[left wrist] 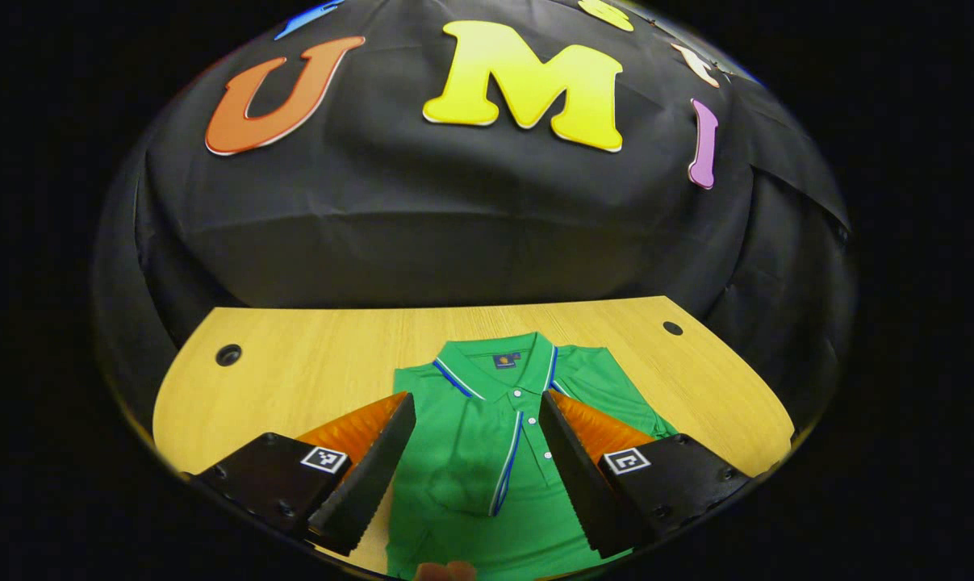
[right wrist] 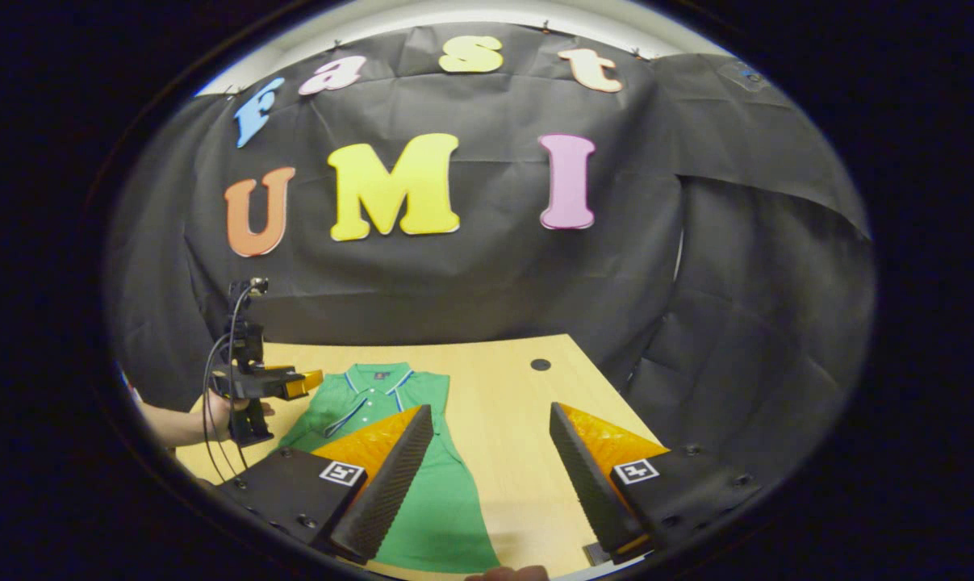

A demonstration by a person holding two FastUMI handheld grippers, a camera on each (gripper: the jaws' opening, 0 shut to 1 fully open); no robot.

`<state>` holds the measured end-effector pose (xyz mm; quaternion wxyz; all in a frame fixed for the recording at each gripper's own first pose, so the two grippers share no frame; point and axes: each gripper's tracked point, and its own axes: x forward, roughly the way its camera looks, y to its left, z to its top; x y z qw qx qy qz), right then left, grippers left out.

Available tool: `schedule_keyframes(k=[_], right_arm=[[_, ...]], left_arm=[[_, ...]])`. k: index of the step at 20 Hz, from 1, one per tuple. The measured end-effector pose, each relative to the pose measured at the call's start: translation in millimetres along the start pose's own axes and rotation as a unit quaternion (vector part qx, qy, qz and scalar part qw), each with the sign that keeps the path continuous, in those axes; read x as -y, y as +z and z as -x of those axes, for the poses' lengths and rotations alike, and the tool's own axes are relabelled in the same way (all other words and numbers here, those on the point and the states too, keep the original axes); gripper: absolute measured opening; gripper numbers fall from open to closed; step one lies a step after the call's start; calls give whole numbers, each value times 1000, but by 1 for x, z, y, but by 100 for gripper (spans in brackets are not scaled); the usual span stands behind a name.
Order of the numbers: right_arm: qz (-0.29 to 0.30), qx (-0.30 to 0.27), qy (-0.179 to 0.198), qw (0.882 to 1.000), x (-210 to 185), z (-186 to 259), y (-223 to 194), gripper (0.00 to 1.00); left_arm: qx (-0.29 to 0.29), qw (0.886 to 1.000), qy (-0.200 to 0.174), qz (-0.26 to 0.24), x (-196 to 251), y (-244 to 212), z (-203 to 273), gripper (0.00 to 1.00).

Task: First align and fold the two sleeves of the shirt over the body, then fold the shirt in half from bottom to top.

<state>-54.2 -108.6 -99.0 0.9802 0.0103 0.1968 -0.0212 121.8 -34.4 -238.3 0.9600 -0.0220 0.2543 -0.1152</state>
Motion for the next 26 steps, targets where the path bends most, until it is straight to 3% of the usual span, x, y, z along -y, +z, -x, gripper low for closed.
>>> schedule_keyframes(k=[7, 11, 19, 26], right_arm=[[46, -4, 97, 994, -49, -10, -12, 96], [55, -28, 133, 989, -52, -8, -36, 96], [61, -117, 141, 981, -21, 5, -115, 96], [137, -195, 135, 962, 6, 19, -206, 94]], left_arm=[[33, 998, 54, -14, -28, 5, 110, 99], [26, 997, 61, -38, -25, -15, 168, 99], [-43, 997, 63, -16, -31, -100, 236, 99], [-136, 990, 26, -38, -14, -188, 258, 100]])
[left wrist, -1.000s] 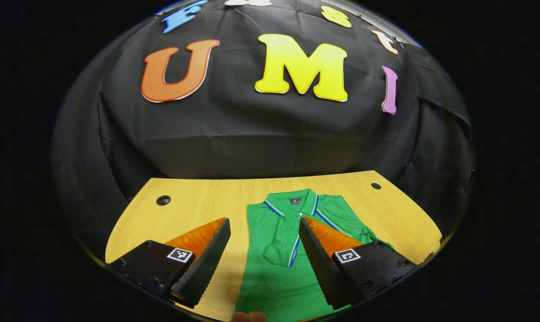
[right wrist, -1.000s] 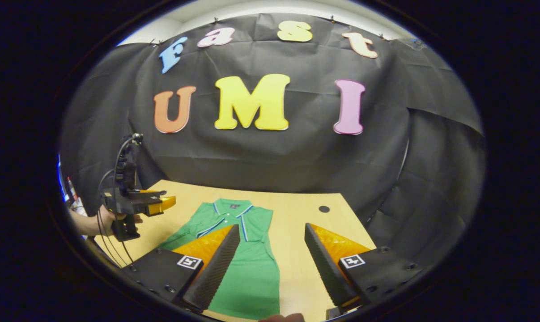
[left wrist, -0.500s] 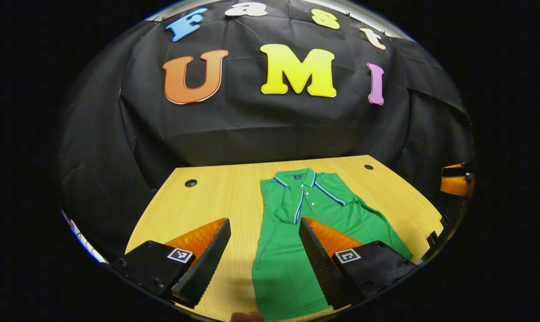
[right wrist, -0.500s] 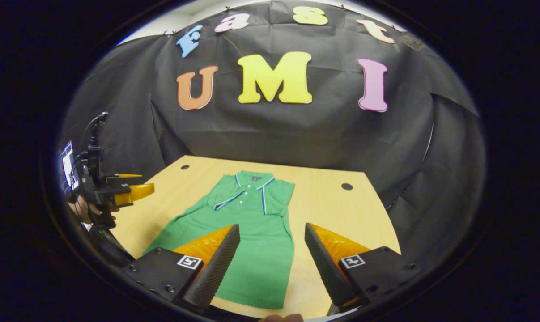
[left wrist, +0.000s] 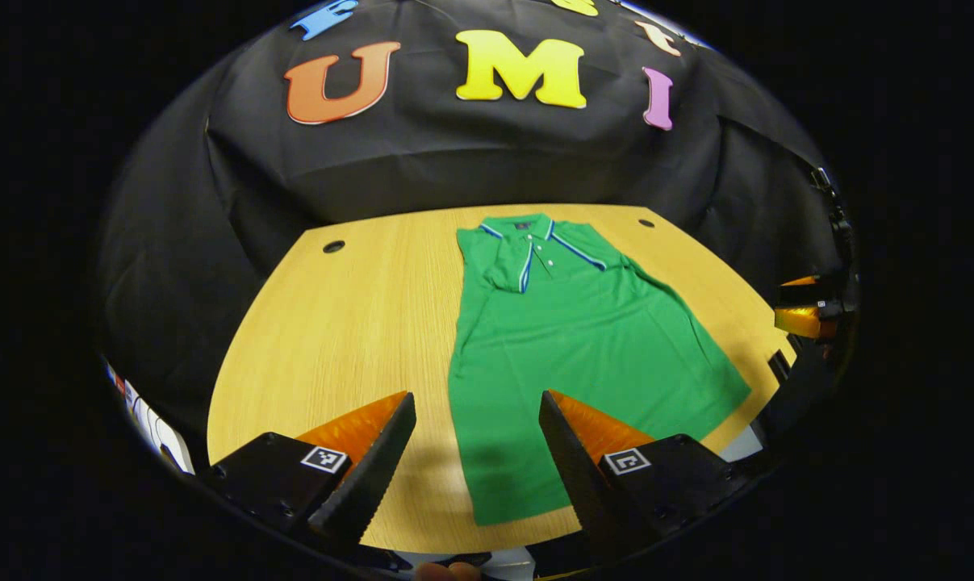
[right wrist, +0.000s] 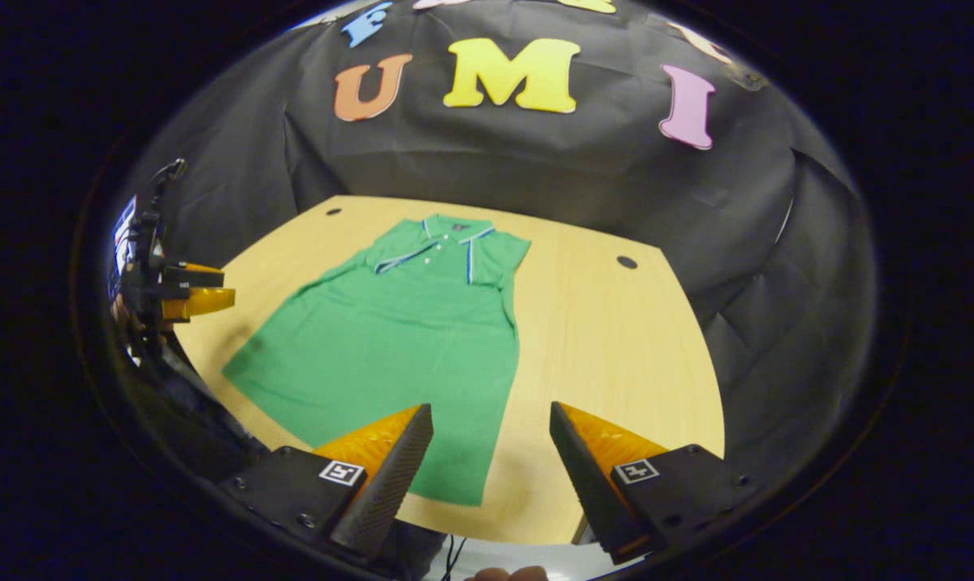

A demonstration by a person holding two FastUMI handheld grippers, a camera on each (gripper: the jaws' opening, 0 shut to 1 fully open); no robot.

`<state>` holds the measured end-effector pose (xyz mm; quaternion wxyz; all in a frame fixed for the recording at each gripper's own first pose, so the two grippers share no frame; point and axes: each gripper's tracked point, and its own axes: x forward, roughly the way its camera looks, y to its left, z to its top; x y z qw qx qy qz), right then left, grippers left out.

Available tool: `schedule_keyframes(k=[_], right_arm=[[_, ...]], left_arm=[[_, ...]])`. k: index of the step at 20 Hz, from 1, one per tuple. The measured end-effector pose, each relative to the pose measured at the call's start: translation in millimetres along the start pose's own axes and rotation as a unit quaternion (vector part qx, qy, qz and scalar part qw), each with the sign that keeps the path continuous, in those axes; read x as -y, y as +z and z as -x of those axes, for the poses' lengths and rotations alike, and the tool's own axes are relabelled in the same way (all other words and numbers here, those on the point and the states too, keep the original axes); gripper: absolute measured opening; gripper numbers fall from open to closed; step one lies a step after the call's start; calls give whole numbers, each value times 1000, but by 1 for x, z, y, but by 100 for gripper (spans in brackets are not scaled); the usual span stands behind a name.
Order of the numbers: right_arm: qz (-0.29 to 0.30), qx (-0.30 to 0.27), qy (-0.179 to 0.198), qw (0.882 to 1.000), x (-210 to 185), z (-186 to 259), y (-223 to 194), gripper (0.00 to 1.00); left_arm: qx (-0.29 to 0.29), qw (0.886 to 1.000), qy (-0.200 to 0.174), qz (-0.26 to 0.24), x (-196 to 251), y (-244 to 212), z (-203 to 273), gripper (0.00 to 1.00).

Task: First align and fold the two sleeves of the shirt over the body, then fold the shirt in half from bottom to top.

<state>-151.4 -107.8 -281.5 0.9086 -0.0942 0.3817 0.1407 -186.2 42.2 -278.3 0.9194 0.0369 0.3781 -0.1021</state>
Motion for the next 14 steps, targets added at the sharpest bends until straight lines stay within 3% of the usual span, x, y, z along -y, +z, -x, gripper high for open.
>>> schedule_keyframes(k=[1, 2, 7, 14], right_arm=[[8, -14, -1, 1000, 1, -2, -13, 98], [12, -24, -2, 1000, 2, -5, -25, 94], [28, -64, 0, 998, 2, -10, -65, 96], [36, -84, 15, 996, -14, -33, -81, 96]], left_arm=[[-11, 1000, -5, -5, 5, -11, 0, 99], [-22, 1000, -13, -8, 9, -24, 2, 99], [-82, 996, -21, -18, 19, -75, 1, 100], [-130, 991, 4, -10, 7, -112, -6, 100]])
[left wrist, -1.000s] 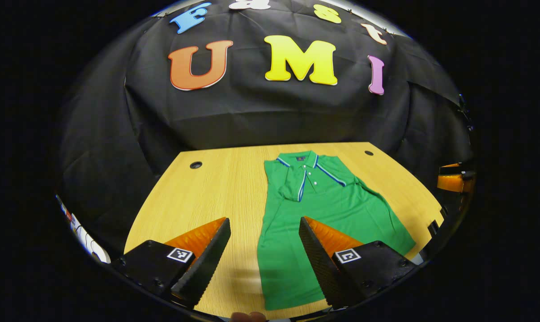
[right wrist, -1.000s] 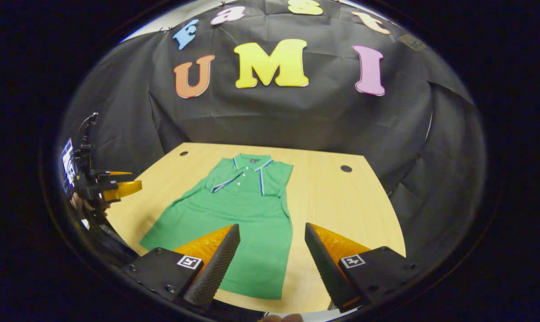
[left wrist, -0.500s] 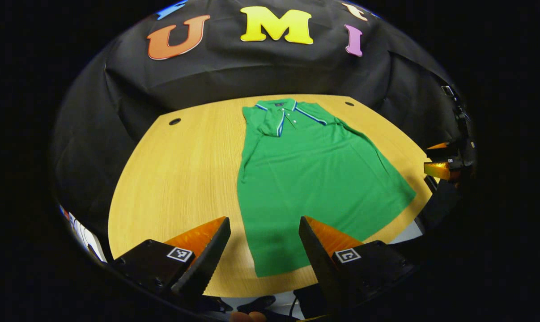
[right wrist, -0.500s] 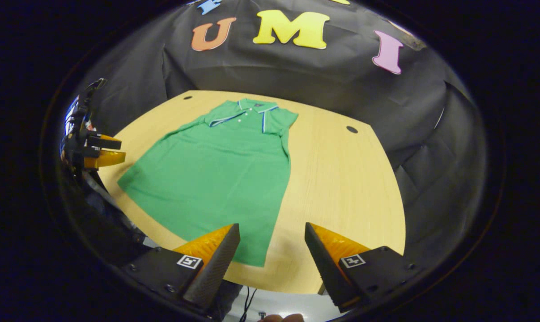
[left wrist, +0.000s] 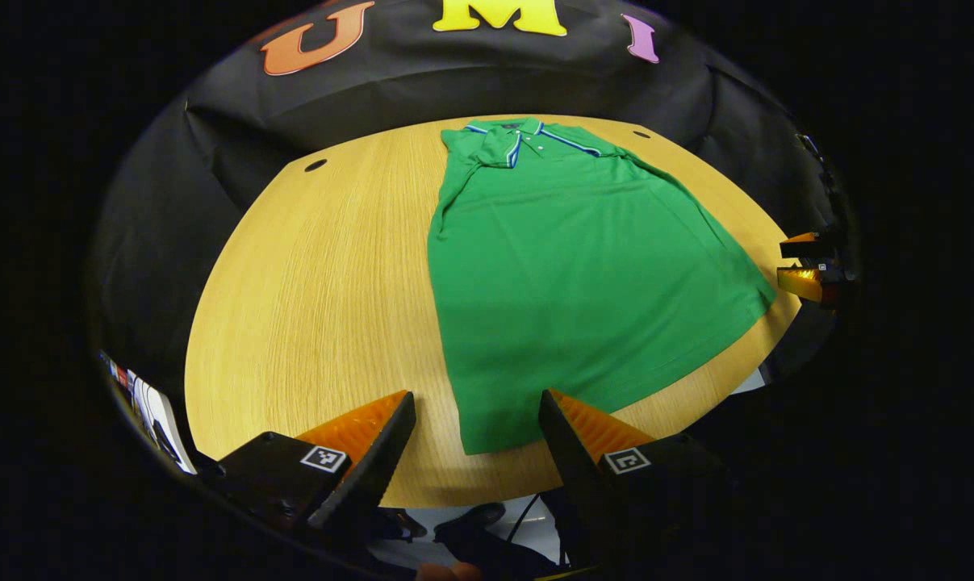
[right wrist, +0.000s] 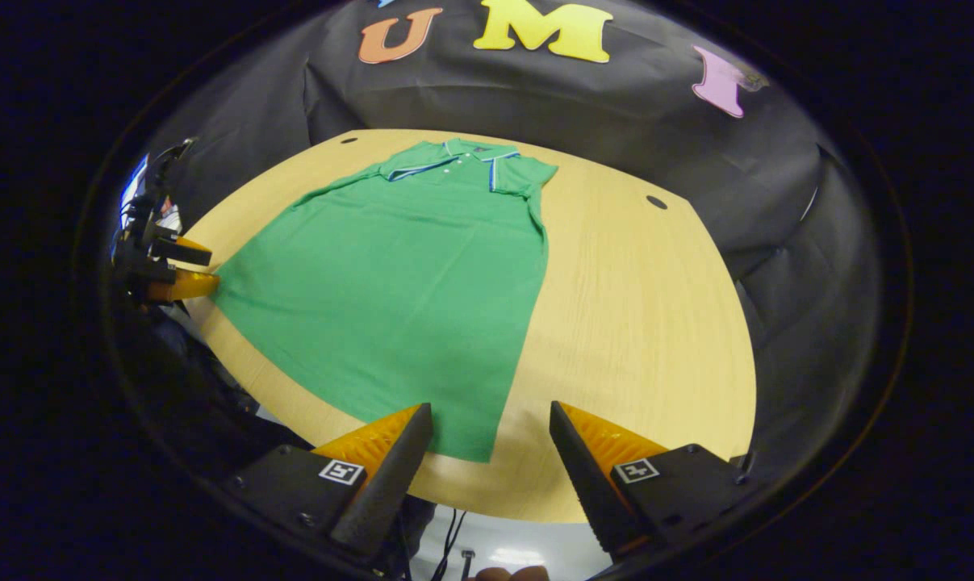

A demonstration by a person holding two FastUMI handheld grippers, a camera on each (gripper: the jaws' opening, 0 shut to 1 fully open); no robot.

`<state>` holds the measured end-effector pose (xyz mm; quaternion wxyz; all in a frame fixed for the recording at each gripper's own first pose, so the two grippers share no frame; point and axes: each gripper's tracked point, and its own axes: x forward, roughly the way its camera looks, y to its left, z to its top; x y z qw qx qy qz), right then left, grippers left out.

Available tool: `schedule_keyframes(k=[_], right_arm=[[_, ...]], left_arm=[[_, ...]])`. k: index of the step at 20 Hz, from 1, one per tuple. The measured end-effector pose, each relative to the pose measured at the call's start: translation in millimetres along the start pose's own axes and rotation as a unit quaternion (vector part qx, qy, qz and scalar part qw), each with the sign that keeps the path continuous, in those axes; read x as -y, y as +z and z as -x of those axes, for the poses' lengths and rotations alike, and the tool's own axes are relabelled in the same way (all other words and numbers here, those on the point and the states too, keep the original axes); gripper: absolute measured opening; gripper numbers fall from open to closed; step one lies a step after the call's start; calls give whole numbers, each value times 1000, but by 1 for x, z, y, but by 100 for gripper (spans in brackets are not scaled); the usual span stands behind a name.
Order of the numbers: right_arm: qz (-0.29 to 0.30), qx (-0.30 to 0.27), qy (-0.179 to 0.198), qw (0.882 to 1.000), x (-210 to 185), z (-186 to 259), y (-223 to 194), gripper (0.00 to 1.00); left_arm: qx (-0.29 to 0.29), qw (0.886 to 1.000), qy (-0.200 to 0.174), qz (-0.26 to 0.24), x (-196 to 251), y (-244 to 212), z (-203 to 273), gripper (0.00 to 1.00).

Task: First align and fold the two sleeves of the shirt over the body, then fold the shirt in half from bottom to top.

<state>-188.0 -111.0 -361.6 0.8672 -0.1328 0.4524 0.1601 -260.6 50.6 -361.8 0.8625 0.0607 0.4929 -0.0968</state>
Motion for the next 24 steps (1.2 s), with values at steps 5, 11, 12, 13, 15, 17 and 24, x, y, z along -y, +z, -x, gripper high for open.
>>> schedule_keyframes(k=[5, 11, 12, 13, 15, 17, 24], right_arm=[[6, -12, 16, 1000, -10, -14, -4, 96], [-16, -30, 25, 999, -15, -29, -9, 96], [-19, -32, 29, 999, -16, -29, -9, 96], [-23, -32, 30, 999, -16, -31, -8, 96], [-29, -33, 36, 998, -17, -31, -9, 96], [-19, -33, 43, 998, -18, -30, -7, 95], [6, -57, 50, 997, -32, -30, -7, 7]], left_arm=[[-4, 1000, -7, -8, 4, -4, -1, 100], [-4, 999, -30, -13, 13, 0, -4, 99], [-5, 999, -35, -10, 15, -1, -4, 99], [-4, 999, -36, -9, 16, -1, -4, 99], [-3, 999, -37, -7, 18, -2, -4, 97], [2, 999, -39, -6, 20, 0, -4, 94], [23, 997, -77, 18, 36, 16, -13, 8]])
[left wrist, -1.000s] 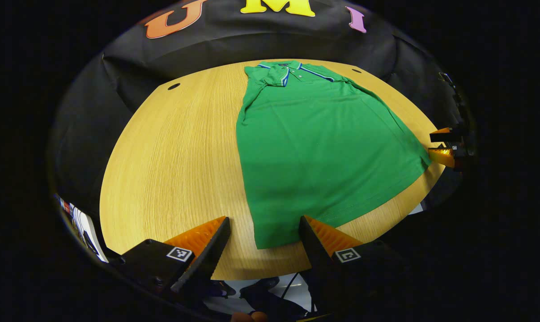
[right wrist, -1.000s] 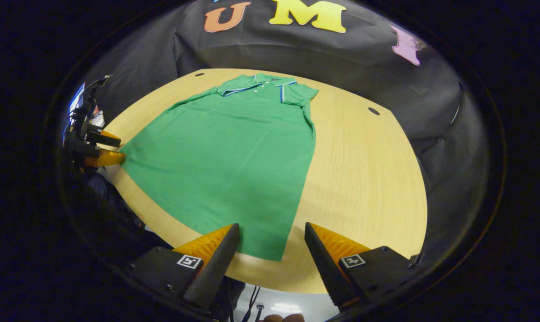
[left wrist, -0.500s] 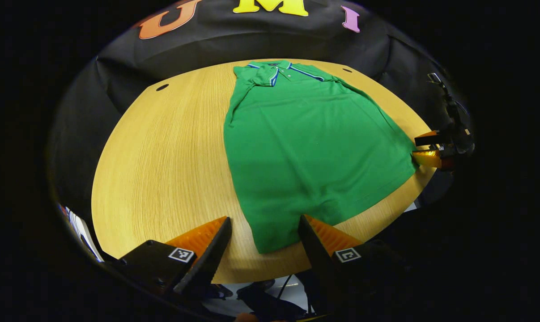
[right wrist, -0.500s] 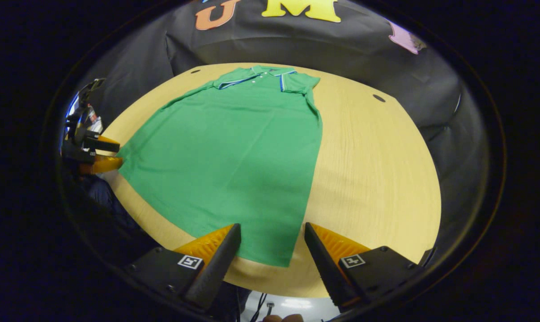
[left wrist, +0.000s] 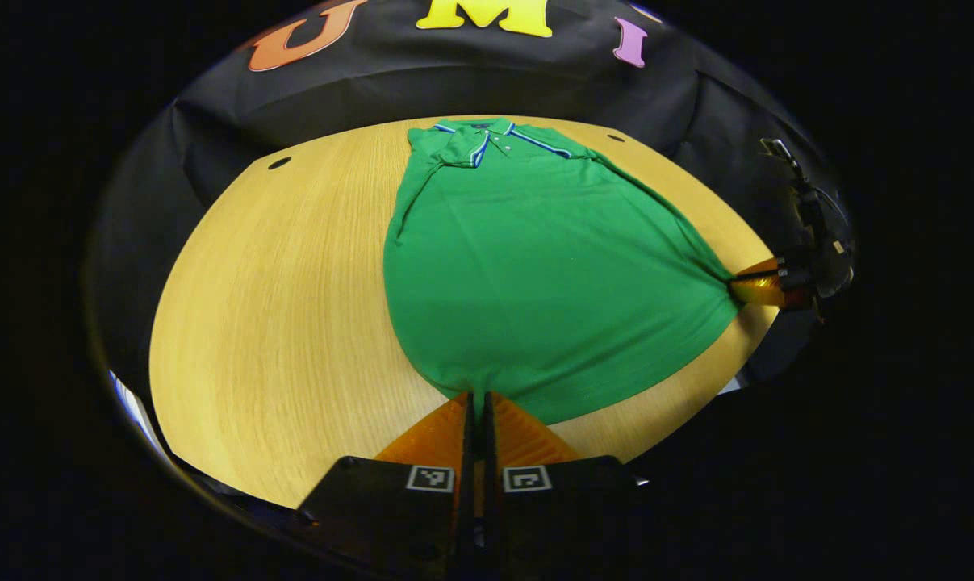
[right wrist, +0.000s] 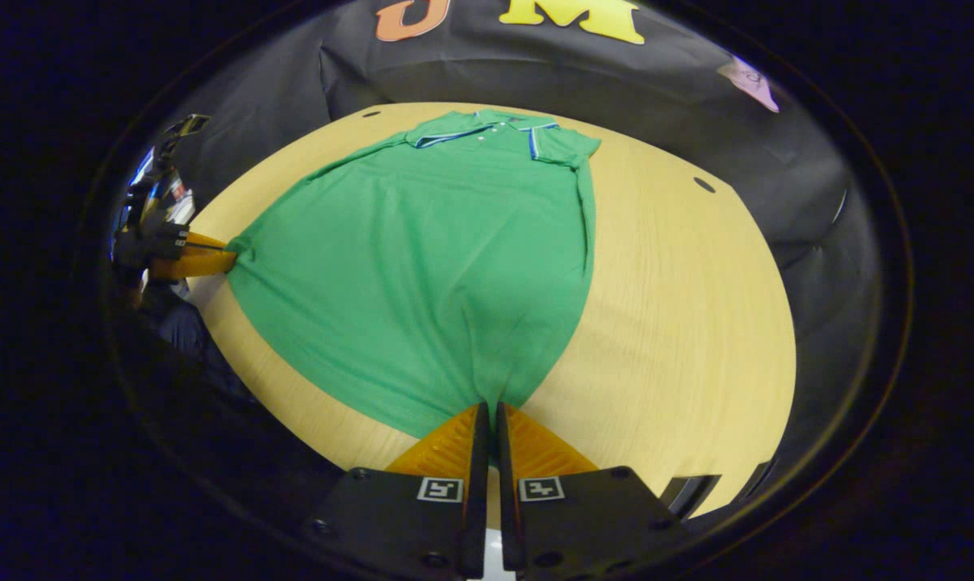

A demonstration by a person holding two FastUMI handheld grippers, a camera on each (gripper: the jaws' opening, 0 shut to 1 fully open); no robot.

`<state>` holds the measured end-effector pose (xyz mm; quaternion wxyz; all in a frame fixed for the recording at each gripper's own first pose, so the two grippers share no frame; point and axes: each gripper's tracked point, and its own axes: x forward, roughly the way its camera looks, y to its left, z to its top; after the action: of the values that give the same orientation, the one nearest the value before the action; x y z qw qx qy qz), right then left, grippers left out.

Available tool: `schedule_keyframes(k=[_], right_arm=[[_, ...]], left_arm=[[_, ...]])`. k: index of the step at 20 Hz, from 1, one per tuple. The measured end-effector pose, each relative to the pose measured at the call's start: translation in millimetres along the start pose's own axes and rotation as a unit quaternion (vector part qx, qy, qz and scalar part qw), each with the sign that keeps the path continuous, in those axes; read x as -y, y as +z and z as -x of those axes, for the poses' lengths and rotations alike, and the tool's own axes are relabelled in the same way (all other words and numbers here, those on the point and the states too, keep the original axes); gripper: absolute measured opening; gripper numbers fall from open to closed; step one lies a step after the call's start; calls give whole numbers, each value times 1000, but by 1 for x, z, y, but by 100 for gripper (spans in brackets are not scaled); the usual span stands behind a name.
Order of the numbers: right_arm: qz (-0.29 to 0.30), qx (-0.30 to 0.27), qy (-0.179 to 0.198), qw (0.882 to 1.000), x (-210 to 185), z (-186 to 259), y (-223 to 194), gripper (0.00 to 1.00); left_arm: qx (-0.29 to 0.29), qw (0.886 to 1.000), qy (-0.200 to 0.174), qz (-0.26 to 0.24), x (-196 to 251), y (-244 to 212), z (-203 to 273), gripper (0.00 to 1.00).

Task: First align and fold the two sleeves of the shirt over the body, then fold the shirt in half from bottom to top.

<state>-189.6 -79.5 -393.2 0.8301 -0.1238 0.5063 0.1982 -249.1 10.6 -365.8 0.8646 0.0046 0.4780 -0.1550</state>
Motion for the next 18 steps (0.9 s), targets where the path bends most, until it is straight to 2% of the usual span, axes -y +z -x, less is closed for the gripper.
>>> schedule_keyframes(k=[2, 3, 4, 5, 8, 11, 18], right_arm=[[-28, -4, 18, 999, -4, 2, 3, 11], [-35, -4, 8, 999, 1, -6, 2, 10], [-48, -5, 15, 999, 0, 0, 4, 3], [-56, -6, 15, 998, -1, 2, 5, 2], [-57, 3, 19, 998, 2, 9, 14, 0], [-67, 18, 33, 997, 0, 20, 33, 2], [-76, 54, 41, 995, 8, 39, 73, 2]], left_arm=[[-2, 999, -20, 38, 2, 1, -1, 3], [-6, 998, -27, 53, 2, 1, 0, 3], [-9, 997, -34, 62, 3, 1, 2, 3], [-11, 997, -38, 66, 4, 1, 3, 4], [-8, 997, -49, 58, 6, 9, 10, 4], [8, 997, -60, 47, 9, 30, 20, 4], [55, 997, -50, 6, -1, 83, 33, 4]])
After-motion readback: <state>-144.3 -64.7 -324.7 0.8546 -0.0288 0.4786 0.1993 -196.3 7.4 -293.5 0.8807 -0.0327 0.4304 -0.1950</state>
